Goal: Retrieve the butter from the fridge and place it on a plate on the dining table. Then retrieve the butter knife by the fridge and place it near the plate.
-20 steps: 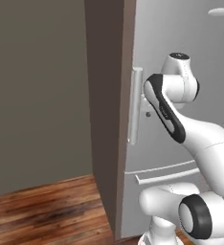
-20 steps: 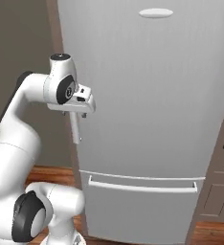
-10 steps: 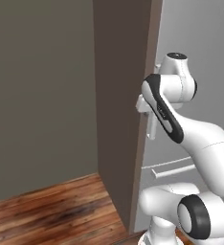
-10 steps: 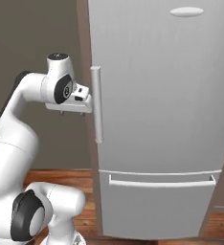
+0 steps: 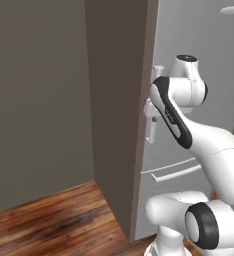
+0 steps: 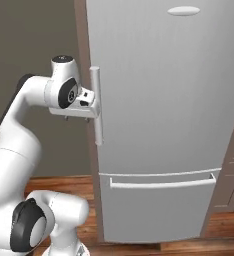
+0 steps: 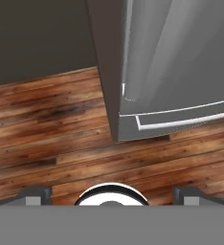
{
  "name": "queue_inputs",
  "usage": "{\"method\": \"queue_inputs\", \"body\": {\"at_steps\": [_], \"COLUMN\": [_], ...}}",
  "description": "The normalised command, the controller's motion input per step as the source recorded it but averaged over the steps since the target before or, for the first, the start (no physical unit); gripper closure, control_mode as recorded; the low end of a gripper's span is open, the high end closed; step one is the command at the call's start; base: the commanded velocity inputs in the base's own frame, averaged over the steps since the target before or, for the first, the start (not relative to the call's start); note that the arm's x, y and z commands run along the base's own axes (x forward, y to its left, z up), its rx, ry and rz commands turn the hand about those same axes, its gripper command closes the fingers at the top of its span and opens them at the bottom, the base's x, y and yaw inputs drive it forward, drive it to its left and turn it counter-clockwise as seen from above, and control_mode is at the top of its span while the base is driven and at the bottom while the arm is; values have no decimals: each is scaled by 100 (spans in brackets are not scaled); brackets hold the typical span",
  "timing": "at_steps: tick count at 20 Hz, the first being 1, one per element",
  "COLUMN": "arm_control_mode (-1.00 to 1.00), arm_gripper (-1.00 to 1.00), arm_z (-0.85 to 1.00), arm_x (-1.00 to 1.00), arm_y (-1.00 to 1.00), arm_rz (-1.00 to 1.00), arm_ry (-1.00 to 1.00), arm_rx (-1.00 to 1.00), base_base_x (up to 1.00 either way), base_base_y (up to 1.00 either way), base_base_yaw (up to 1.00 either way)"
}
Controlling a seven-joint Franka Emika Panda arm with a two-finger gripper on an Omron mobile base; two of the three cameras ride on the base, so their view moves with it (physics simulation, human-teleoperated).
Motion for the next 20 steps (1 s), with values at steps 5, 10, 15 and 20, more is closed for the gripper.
{"method": "queue_inputs", "body": {"at_steps": [5, 10, 15, 20], "arm_control_mode": [100, -100, -100, -100], "arm_gripper": [-100, -100, -100, -100], "arm_z": [0, -1, -11, -9], "arm_x": [0, 0, 35, 50], "arm_y": [0, 0, -11, -10], "arm_rz": [0, 0, 8, 11], "arm_ry": [0, -1, -14, -19], "arm_rx": [0, 0, 0, 0], "base_base_x": [-39, -17, 0, 0], "base_base_y": [0, 0, 0, 0], "base_base_yaw": [-8, -4, 0, 0]}}
